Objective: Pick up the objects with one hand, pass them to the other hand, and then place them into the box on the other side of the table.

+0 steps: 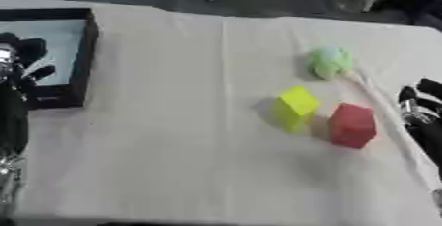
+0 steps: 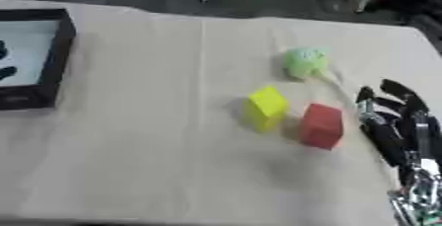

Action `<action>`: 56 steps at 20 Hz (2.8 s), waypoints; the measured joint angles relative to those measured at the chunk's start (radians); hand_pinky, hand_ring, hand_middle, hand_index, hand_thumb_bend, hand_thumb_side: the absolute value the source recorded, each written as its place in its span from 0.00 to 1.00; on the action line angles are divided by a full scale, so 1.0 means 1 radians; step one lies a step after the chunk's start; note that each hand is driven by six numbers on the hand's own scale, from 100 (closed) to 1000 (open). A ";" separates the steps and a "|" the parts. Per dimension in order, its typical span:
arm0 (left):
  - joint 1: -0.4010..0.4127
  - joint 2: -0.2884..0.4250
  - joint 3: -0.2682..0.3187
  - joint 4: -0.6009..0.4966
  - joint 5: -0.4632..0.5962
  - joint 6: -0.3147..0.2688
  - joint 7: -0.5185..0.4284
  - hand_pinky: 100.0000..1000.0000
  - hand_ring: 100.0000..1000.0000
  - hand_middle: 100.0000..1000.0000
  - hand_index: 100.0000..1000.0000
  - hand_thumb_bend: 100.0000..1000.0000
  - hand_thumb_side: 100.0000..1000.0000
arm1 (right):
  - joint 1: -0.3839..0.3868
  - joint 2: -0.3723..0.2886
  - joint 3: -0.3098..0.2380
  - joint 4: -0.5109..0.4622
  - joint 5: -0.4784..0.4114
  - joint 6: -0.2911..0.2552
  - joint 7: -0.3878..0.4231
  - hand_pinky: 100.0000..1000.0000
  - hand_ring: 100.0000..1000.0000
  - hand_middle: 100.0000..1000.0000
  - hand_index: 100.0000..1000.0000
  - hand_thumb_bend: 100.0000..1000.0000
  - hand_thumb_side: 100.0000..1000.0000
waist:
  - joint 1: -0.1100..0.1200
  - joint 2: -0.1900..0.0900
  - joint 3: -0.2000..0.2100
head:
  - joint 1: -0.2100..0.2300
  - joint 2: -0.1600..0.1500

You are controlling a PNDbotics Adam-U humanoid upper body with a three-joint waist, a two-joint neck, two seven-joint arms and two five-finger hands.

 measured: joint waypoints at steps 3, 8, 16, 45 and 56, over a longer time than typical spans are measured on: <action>0.000 0.000 0.000 0.000 0.000 0.000 0.000 0.77 0.83 0.69 0.67 0.00 0.79 | 0.000 0.000 0.000 0.000 0.000 0.001 0.000 0.71 0.77 0.78 0.81 0.14 0.44 | 0.000 0.000 0.000 | 0.000 0.000; 0.000 0.000 0.000 0.000 0.000 0.000 0.000 0.77 0.83 0.70 0.67 0.00 0.79 | 0.000 0.000 0.000 0.000 0.001 0.001 0.000 0.71 0.77 0.78 0.81 0.14 0.44 | 0.000 0.000 0.000 | 0.000 0.000; 0.000 0.000 0.000 0.000 0.000 0.000 0.000 0.77 0.84 0.70 0.67 0.00 0.79 | 0.000 -0.013 0.000 0.000 0.006 -0.001 0.006 0.72 0.78 0.79 0.82 0.16 0.42 | 0.000 0.000 0.000 | -0.002 0.000; 0.005 0.009 -0.004 0.000 0.000 -0.001 0.000 0.77 0.84 0.69 0.67 0.00 0.79 | -0.137 -0.459 -0.025 -0.002 0.117 0.007 0.875 0.81 0.86 0.86 0.87 0.47 0.23 | -0.005 -0.001 -0.001 | -0.007 -0.001; 0.006 0.009 -0.011 0.000 0.000 -0.001 -0.007 0.77 0.85 0.69 0.67 0.00 0.79 | -0.170 -0.493 0.032 -0.005 0.152 0.110 0.929 0.81 0.86 0.85 0.86 0.44 0.18 | -0.006 -0.001 0.004 | -0.016 -0.002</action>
